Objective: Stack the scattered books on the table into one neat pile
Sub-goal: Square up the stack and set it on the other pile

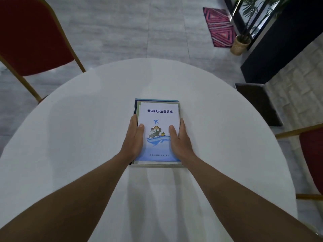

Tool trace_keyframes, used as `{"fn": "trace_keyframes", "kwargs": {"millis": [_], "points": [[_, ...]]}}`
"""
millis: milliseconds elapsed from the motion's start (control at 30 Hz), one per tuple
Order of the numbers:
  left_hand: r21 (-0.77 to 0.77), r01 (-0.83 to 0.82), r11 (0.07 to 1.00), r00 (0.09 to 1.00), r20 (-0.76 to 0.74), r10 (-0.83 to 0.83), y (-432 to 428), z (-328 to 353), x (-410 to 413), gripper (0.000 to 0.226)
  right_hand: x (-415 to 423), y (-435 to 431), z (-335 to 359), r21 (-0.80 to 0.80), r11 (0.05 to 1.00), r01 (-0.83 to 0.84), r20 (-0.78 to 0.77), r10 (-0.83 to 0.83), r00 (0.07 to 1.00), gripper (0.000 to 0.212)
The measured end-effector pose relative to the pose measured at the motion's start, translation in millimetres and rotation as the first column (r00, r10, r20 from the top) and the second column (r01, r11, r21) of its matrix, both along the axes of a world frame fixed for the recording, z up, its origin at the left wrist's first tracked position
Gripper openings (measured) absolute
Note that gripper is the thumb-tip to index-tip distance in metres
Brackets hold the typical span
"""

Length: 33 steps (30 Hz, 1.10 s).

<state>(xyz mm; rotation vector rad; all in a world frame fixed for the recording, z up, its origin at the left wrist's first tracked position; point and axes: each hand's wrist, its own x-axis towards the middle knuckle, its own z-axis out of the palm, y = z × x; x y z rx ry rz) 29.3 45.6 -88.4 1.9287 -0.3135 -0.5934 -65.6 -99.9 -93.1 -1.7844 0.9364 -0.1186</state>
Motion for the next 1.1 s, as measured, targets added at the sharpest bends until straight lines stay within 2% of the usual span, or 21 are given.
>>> {"fn": "trace_keyframes", "kwargs": {"millis": [600,733,833,900,1000,1100], "points": [[0.015,-0.013,1.000,1.000,-0.007,0.013,16,-2,-33,0.050,-32,17,6,-0.031,0.999,-0.024,-0.015,0.024,1.000,0.060],[-0.041,0.014,0.999,0.997,0.070,-0.011,18,3,-32,0.042,-31,18,11,0.001,0.999,-0.046,-0.027,0.046,0.999,0.063],[0.049,0.102,0.994,0.991,0.087,-0.106,20,4,-25,0.045,-31,13,18,0.055,0.995,-0.087,-0.027,0.089,0.996,0.066],[0.168,0.162,0.972,0.982,0.070,-0.175,22,9,-21,0.050,-32,10,23,0.064,0.991,-0.115,-0.062,0.119,0.991,0.071],[0.375,0.179,0.910,0.950,0.176,-0.259,22,26,-10,0.054,-32,9,33,0.013,0.982,-0.190,-0.111,0.190,0.975,0.074],[0.450,0.202,0.870,0.902,0.260,-0.344,17,63,-3,0.059,-33,8,56,-0.067,0.951,-0.303,-0.170,0.288,0.943,0.072]]}}
